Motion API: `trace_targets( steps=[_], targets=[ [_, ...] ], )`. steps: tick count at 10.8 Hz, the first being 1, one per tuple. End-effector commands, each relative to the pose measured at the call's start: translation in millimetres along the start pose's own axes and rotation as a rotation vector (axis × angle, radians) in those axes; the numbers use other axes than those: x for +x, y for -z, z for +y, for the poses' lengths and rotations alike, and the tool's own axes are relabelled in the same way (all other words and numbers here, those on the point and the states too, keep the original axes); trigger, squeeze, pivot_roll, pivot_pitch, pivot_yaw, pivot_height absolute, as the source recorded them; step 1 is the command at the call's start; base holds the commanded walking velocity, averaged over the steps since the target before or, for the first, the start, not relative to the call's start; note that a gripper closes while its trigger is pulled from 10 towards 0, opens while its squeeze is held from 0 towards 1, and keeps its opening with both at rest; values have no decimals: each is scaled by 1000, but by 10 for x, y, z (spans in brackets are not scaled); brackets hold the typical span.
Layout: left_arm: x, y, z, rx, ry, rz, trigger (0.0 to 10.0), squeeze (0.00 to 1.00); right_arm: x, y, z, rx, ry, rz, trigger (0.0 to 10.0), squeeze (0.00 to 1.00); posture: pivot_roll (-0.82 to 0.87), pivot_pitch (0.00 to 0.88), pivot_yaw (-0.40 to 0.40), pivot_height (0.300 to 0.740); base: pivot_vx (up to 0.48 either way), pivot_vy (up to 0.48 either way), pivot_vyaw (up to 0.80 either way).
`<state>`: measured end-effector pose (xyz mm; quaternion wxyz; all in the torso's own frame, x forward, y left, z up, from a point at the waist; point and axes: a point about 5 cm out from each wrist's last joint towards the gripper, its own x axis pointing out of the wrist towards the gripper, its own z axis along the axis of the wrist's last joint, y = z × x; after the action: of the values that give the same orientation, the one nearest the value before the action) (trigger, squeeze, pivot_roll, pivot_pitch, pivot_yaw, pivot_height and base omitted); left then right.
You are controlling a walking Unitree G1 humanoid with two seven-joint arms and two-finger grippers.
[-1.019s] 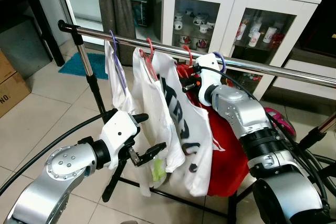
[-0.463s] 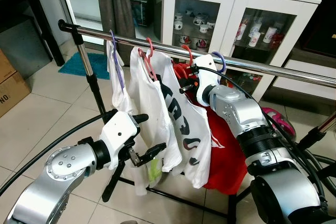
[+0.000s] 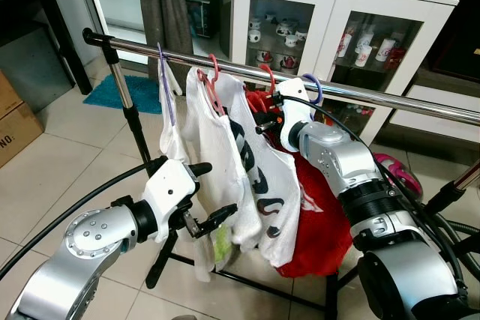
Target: Hang hanger
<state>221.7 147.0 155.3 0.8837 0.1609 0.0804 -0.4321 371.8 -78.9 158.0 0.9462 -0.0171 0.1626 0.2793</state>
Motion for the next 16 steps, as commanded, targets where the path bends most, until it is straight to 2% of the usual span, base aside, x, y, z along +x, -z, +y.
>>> trace_targets(
  steps=[1,3,5,6,7,8,10,11,12,13,15,16],
  targets=[
    [4,7,-3,12,7,11,10000,0,-10,-80,-14,-6,-1,-43,0,0,181,0,-42,740,0,0,0],
    [13,-9,20,21,5,4,10000,0,-42,-143,-24,-8,-15,-107,0,0,189,0,-35,740,0,0,0],
    [41,-76,60,-7,-45,-52,10000,0,-210,-227,-109,-30,-36,-184,0,0,187,0,-35,740,0,0,0],
    [92,-88,89,-38,-119,-72,10000,0,-334,-200,-178,-88,-23,-173,0,0,177,0,-22,740,0,0,0],
    [146,-56,111,-61,-223,-81,10000,0,-488,-110,-214,-179,-22,-133,0,0,165,0,-17,740,0,0,0],
    [187,-11,55,-80,-256,-89,10000,0,-664,15,-220,-195,-24,-98,0,0,161,0,-15,740,0,0,0],
    [242,-14,-12,-110,-290,-119,10000,0,-931,270,-179,-177,-7,-51,0,0,149,0,-7,740,0,0,0],
    [247,-6,-18,-111,-297,-115,10000,0,-1000,352,-126,-160,-15,-40,0,0,148,0,-3,740,0,0,0],
    [242,10,-5,-115,-316,-110,10000,0,-1083,449,-53,-156,-21,-28,902,0,147,0,1,740,-259,0,0],
    [236,27,-13,-114,-317,-109,10000,0,-1160,559,-35,-158,19,-10,10000,0,145,0,2,740,-262,0,0],
    [218,32,-23,-106,-317,-105,10000,0,-1236,665,-36,-116,101,-12,10000,0,149,0,-6,740,-261,0,0],
    [209,31,-27,-107,-316,-104,10000,0,-1256,706,-14,-127,118,-6,10000,0,151,0,-9,740,-304,0,0]
  ],
)
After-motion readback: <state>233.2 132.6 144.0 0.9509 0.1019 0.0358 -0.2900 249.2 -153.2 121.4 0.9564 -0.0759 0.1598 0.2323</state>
